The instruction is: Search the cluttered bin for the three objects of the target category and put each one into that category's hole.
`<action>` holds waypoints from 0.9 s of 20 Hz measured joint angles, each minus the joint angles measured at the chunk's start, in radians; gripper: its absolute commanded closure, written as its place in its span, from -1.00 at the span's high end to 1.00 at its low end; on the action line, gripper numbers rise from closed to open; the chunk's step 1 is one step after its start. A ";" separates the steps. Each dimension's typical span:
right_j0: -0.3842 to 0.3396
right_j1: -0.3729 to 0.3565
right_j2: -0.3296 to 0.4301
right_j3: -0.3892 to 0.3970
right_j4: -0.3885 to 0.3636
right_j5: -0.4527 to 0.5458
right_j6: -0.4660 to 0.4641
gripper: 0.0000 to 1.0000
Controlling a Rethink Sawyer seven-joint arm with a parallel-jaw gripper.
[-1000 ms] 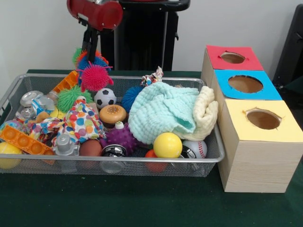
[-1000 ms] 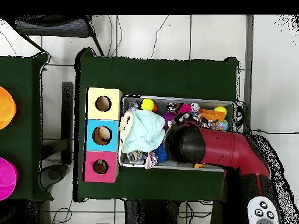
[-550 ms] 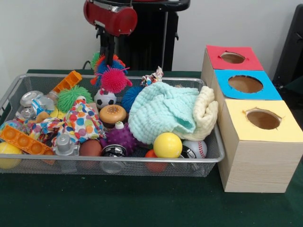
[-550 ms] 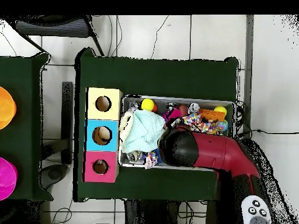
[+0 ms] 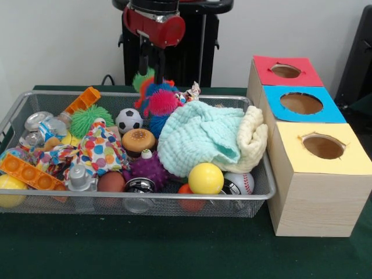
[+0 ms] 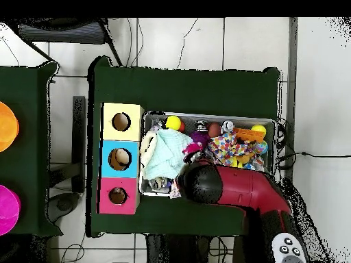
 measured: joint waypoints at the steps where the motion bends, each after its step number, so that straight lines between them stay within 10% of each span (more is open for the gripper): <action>1: 0.003 0.000 0.000 0.000 0.000 0.000 0.000 1.00; 18: -0.033 0.060 0.001 -0.058 -0.034 0.000 0.000 1.00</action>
